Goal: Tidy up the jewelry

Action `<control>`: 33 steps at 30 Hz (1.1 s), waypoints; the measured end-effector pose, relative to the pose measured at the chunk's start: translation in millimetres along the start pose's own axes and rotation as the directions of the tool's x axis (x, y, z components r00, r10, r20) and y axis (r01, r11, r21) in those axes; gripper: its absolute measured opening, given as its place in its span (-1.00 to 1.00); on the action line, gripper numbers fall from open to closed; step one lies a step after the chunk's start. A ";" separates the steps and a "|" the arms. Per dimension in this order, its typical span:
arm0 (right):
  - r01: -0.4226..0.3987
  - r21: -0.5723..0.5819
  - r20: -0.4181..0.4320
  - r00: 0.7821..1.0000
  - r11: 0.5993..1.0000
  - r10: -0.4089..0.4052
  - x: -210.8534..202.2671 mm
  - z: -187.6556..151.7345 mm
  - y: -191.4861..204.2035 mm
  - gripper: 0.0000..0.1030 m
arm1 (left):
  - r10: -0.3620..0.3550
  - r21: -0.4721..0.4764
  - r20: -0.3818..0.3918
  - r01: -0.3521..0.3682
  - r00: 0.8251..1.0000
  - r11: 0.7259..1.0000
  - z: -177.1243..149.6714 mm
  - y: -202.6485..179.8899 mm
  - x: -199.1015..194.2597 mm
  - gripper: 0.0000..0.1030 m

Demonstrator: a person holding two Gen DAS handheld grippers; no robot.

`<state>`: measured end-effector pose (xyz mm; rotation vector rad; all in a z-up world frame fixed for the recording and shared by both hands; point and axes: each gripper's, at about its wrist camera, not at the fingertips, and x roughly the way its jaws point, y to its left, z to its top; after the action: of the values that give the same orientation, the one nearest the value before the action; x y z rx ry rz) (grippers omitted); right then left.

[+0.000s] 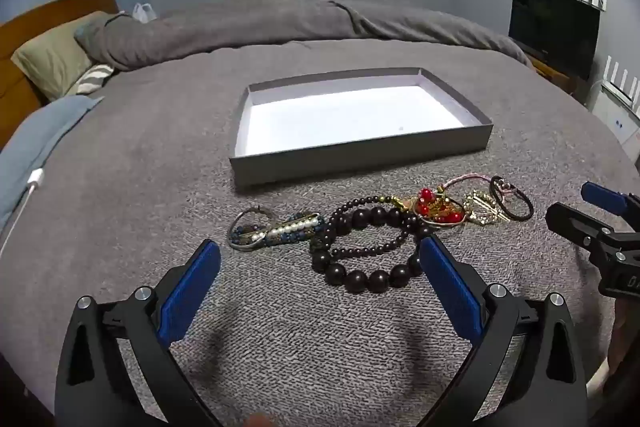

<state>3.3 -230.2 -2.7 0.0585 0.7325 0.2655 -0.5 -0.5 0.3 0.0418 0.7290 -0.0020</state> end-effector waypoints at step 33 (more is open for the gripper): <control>0.004 0.000 0.002 1.000 1.000 -0.004 1.4 0.2 -0.3 0.90 | 0.002 0.003 -0.001 -0.002 1.000 1.000 -0.8 1.0 1.3 0.93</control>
<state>4.6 -230.1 -3.5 0.0567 0.7308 0.2613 0.0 0.5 -1.1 0.0458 0.7296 -0.0010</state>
